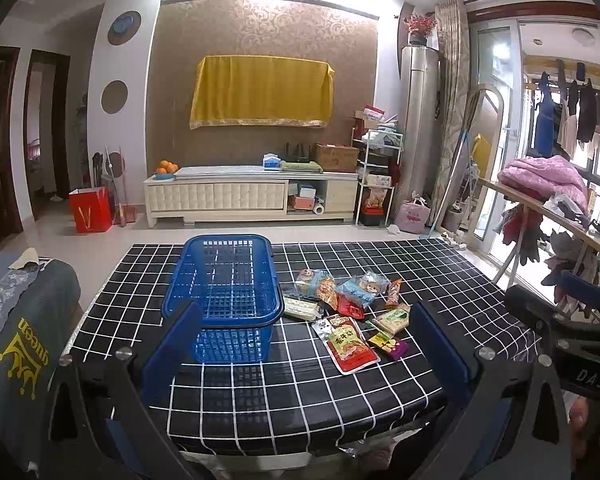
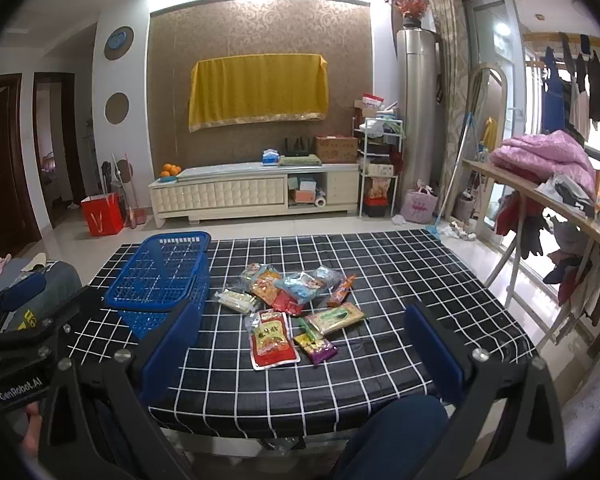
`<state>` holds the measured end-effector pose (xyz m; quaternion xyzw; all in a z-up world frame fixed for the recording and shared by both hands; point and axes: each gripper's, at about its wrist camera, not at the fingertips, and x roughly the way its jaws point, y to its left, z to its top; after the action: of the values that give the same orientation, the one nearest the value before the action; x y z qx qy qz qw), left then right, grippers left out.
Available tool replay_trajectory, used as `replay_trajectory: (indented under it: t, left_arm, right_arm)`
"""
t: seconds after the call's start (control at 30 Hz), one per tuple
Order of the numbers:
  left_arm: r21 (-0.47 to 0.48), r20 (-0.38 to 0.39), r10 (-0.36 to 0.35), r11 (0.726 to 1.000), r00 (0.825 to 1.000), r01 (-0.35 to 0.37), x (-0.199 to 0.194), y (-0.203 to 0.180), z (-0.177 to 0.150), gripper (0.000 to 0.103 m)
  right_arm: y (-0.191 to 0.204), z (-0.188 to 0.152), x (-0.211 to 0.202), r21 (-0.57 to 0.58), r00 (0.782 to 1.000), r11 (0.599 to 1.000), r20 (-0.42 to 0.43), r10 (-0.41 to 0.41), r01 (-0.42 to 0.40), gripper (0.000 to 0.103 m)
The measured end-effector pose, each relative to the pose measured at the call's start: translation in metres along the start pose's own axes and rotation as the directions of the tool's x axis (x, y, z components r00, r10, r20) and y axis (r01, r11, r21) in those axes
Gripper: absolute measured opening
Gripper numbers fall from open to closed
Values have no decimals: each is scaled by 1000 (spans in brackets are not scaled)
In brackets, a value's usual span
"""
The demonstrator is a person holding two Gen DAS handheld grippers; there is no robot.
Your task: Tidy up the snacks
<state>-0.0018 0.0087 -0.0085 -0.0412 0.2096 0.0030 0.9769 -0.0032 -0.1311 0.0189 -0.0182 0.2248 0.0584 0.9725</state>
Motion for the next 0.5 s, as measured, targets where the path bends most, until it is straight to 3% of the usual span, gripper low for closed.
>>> replay_trajectory:
  t: [0.5]
  left_arm:
    - [28,5,-4,1000,1000,4,-2,-9,-2,103]
  right_arm:
    - [3,-2,-2,-14,1000,1000,1,19,-19,103]
